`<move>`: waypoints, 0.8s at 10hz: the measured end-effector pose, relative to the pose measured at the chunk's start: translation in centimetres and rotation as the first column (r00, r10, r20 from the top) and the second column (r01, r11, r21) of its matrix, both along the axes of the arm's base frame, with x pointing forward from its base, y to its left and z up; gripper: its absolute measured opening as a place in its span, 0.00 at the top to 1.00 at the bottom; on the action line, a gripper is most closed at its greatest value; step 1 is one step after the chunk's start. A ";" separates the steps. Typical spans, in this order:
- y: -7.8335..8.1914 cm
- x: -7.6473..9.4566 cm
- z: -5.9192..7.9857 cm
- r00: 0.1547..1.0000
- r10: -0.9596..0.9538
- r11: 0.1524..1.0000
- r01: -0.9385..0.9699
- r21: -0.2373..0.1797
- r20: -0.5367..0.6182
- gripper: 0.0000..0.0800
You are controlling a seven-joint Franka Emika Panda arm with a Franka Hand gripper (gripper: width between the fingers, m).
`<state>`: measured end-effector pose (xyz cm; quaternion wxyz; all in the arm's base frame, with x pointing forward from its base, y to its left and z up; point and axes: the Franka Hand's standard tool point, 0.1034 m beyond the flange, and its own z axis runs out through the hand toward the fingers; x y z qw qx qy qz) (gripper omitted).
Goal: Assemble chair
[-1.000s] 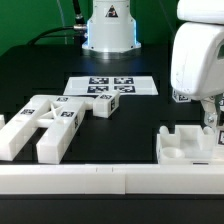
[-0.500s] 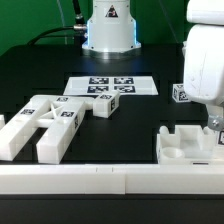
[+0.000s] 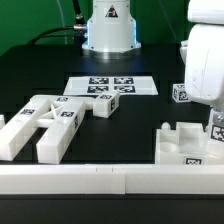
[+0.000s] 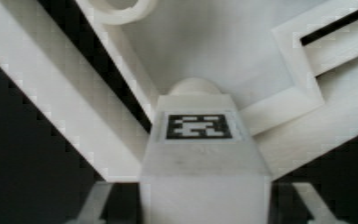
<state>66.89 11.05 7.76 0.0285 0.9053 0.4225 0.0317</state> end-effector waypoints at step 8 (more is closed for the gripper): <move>0.4 0.2 -0.1 0.686 -0.728 0.683 0.726 0.086 -0.011 0.64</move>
Offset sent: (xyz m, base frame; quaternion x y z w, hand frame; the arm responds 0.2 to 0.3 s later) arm -0.0090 -0.0002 -0.0010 0.0119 0.0048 0.2582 0.9660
